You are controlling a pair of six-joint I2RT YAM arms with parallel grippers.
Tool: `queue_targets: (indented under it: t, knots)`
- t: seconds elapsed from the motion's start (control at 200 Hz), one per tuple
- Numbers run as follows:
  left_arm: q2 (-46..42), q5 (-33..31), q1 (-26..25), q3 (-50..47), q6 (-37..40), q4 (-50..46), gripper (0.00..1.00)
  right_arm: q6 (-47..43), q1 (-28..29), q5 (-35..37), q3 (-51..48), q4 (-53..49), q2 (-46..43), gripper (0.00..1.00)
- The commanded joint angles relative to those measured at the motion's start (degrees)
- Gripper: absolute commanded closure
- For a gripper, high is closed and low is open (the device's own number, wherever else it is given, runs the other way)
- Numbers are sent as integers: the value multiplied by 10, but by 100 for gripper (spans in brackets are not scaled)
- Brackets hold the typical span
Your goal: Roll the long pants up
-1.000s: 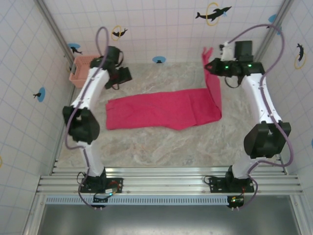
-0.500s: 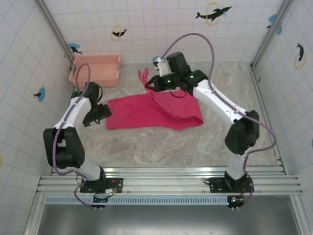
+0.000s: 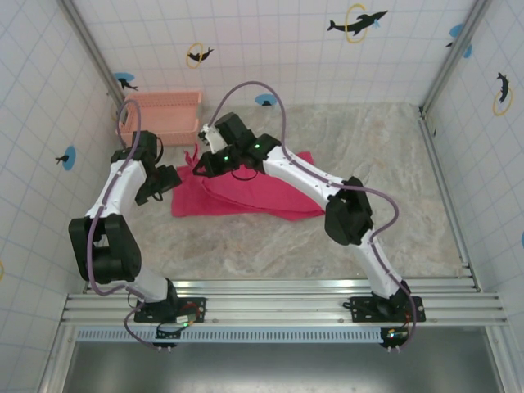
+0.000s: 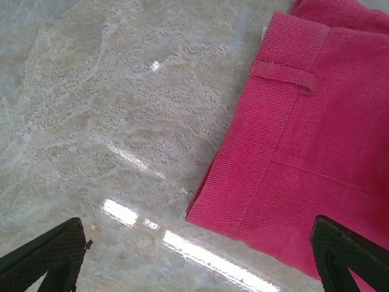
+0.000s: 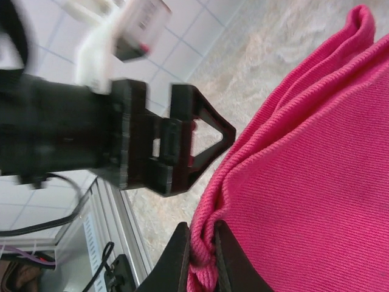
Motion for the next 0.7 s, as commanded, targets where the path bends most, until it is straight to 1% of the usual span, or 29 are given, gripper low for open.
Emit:
queue_targets:
  t: [0.0,0.02,0.04,0.1,0.15,0.215,0.285,0.325,0.395,0.475,0.545,0.606,0.691]
  knots:
    - [-3,-10,6,10,16,-10,3,24,16,-39,49,36,53,75]
    - [-4,-15,6,9,16,-13,3,28,18,-43,59,36,64,69]
    - [-6,-19,7,8,17,-13,3,31,18,-47,72,29,75,65]
    - [-10,-28,9,4,20,-16,3,29,16,-68,108,24,104,62]
    - [-15,-35,12,0,21,-19,3,11,10,-55,127,-3,108,59]
    - [-21,-42,12,-1,25,-23,3,-7,-12,-37,117,-10,83,55]
    - [-28,-46,11,-7,34,-18,3,-25,-51,-20,94,-21,39,53]
    - [-32,-47,8,-11,36,-18,3,-47,-78,-4,91,-56,14,53]
    - [-38,-41,-2,-24,39,-9,3,-96,-126,21,82,-119,-33,49]
    - [-35,-48,-31,-39,40,-1,3,-169,-183,60,74,-221,-70,47]
    - [-20,-61,-69,-44,34,0,2,-232,-229,112,44,-299,-94,46]
    - [0,-73,-105,-39,27,0,2,-268,-263,131,-12,-323,-116,45]
    - [35,-79,-146,-24,14,0,2,-287,-307,138,-94,-329,-132,45]
